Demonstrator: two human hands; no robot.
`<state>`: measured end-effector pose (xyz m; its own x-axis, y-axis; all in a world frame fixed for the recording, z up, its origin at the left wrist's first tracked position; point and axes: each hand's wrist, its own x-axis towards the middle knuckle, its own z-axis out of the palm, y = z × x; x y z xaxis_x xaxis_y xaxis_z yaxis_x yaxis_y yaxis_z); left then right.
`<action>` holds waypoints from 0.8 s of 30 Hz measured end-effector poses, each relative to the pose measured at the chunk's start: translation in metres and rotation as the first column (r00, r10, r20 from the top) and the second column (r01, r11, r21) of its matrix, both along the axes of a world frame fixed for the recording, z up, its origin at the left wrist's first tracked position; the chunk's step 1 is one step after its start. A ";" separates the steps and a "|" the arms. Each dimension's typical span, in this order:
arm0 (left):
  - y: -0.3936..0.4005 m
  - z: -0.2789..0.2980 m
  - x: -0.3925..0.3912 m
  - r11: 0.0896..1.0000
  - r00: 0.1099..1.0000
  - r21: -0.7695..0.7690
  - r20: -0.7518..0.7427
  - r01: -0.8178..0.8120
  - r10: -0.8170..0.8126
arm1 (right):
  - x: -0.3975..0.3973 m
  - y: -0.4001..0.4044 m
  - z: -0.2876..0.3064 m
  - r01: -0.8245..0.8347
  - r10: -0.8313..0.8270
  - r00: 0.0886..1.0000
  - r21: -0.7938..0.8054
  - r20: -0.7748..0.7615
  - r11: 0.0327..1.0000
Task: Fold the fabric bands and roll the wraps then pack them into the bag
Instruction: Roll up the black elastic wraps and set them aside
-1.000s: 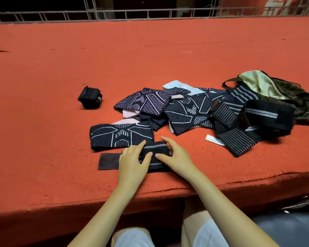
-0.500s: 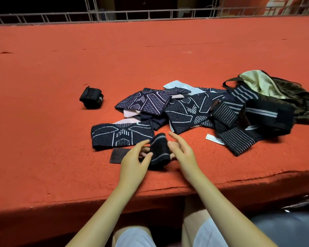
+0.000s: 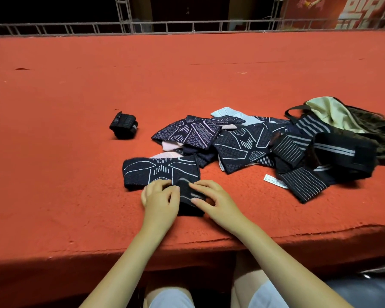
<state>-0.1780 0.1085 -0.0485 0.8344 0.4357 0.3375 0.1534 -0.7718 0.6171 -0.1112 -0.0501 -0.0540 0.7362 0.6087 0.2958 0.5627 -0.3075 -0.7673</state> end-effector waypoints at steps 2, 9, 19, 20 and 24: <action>0.015 -0.002 -0.002 0.996 0.998 0.060 -0.032 -0.060 0.062 | -0.001 0.009 -0.002 0.009 -0.006 0.999 -0.066 0.045 0.998; 0.032 0.000 -0.014 0.993 0.984 0.004 -0.138 -0.115 0.115 | 0.001 0.019 -0.006 0.034 -0.024 0.995 -0.096 0.101 0.995; 0.018 0.009 -0.007 0.751 0.987 -0.659 0.095 -0.032 0.126 | -0.002 0.017 -0.004 0.038 -0.033 0.996 -0.056 0.080 0.998; 0.014 0.009 -0.007 0.712 0.981 -0.702 0.128 -0.012 0.143 | -0.002 0.018 -0.003 0.040 -0.036 0.997 -0.054 0.073 0.998; -0.002 0.009 -0.011 0.778 0.968 -0.628 0.203 0.015 0.145 | -0.003 0.019 -0.003 0.039 -0.036 0.997 -0.044 0.067 0.998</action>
<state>-0.1892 0.1062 -0.0393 0.7307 0.6661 0.1496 -0.0171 -0.2013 0.9794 -0.1143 -0.0315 -0.0571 0.7385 0.5948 0.3175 0.5990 -0.3626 -0.7140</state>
